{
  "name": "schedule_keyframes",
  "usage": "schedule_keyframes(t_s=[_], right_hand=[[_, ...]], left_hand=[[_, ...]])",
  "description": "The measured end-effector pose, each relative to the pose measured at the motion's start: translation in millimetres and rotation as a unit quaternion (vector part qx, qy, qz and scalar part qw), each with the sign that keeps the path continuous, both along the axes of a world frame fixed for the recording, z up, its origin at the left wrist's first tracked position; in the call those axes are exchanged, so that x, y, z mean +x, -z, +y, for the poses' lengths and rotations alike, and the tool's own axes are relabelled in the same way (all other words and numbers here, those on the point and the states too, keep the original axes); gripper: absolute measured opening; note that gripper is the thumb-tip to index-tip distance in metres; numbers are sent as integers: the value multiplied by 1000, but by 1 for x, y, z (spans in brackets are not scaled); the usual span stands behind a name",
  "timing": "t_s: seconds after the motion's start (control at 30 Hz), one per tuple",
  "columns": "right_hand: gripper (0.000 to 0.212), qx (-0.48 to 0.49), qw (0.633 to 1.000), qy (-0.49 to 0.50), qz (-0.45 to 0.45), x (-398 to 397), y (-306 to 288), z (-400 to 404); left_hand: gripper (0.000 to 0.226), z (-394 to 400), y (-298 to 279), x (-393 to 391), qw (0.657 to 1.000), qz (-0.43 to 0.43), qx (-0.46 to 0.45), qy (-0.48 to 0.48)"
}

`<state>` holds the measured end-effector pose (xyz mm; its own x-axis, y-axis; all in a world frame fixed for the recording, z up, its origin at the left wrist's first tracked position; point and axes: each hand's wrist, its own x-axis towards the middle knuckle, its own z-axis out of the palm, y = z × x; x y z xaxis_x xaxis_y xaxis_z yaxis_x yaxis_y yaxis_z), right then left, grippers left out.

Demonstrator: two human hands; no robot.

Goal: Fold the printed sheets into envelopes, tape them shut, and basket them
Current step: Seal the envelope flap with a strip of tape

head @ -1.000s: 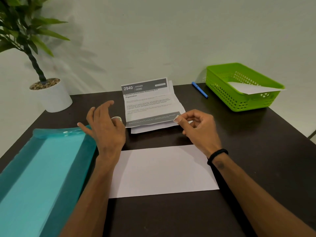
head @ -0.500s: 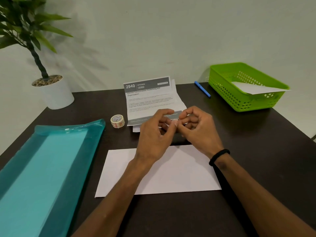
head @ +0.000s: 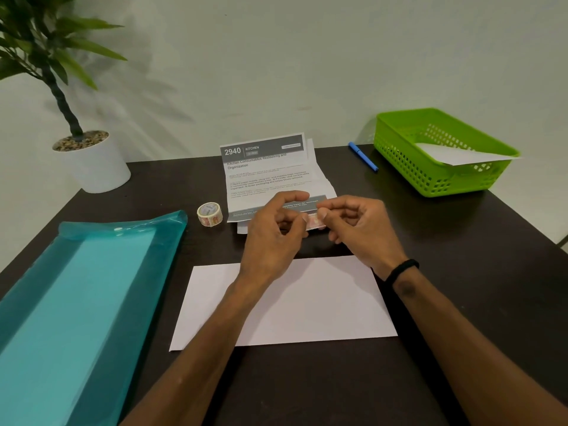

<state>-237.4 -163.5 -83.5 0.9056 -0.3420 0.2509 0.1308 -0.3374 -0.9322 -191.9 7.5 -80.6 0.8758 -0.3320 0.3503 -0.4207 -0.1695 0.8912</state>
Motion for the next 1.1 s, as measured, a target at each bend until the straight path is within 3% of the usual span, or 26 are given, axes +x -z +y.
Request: schedule_keyframes(t_s=[0.33, 0.77, 1.0, 1.1], right_hand=[[22, 10, 999, -33, 22, -6, -9, -21], [22, 99, 994, -45, 19, -10, -15, -22], [41, 86, 990, -104, 43, -15, -19, -18], [37, 78, 991, -100, 50, -12, -17, -16]], left_hand=[[29, -5, -1, -5, 999, 15, 21, 22], [28, -7, 1, -8, 999, 29, 24, 36], [35, -5, 1, -7, 1000, 10, -16, -17], [31, -5, 3, -6, 999, 11, -32, -24]])
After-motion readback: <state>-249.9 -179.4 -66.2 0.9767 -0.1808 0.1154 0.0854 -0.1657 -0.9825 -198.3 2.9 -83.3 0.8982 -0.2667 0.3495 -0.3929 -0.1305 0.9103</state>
